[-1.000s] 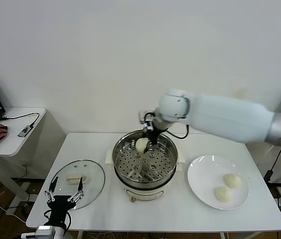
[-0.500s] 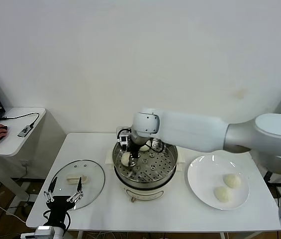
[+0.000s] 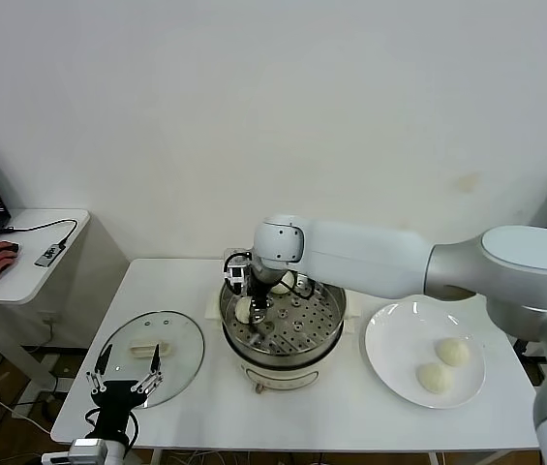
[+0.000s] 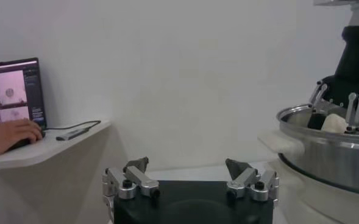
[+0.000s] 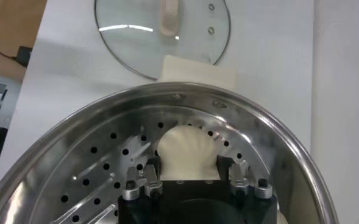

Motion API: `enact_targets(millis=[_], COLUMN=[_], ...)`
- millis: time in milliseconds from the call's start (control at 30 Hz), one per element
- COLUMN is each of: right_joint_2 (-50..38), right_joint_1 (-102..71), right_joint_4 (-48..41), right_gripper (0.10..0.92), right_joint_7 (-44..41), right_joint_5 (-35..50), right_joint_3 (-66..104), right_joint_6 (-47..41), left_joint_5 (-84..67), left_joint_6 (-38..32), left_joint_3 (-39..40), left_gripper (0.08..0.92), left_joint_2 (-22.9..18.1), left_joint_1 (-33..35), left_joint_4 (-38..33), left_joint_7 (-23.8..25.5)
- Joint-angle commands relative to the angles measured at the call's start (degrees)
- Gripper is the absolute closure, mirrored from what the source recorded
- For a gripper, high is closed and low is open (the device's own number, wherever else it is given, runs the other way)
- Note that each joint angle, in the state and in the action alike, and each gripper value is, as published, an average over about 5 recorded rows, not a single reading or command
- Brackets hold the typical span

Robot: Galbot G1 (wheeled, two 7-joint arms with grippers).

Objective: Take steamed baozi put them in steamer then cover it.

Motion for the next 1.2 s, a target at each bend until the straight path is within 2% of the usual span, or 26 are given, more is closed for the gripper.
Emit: enact_targets(millis=[33, 133, 300, 400, 600, 733, 967, 1200], right_joint_2=[-0.3, -0.7, -2.7, -5.3, -14.5, -22.6, -39.5, -52.6], right_joint_1=[-0.3, 0.2, 3.6, 7.5, 16.0, 20.3, 21.3, 10.0], right_joint_4=[-0.4, -0.1, 2.3, 5.3, 14.3, 20.3, 28.0, 30.2], right_gripper=[0.450, 0.401, 0.260, 0.214, 0.203, 0.202, 0.203, 0.203], right_joint_7=[0.2, -0.2, -2.8, -5.0, -10.2, -15.0, -20.4, -21.2], right_joint_5=[-0.3, -0.4, 0.2, 1.0, 1.8, -0.6, -11.6, -23.8], right_joint_3=[0.3, 0.7, 0.8, 0.6, -1.7, -3.7, -6.3, 0.0], right_joint_6=[-0.1, 0.3, 1.2, 2.1, 4.6, 8.2, 16.1, 21.3], left_joint_5=[0.1, 0.1, 0.2, 0.2, 0.3, 0.2, 0.4, 0.7], left_joint_6=[0.1, 0.1, 0.1, 0.1, 0.1, 0.1, 0.0, 0.1], left_joint_3=[0.0, 0.0, 0.0, 0.1, 0.3, 0.4, 0.9, 1.4], left_gripper=[0.177, 0.177, 0.177, 0.177, 0.177, 0.177, 0.177, 0.177], left_joint_2=[0.0, 0.0, 0.1, 0.0, 0.0, 0.2, 0.3, 0.4], left_joint_1=[0.1, 0.2, 0.4, 0.4, 0.4, 0.3, 0.5, 0.5], left_joint_4=[-0.1, -0.2, -0.6, -0.7, -0.9, -1.0, -1.0, -0.4], left_joint_7=[0.0, 0.0, 0.1, 0.1, 0.1, 0.1, 0.1, 0.1])
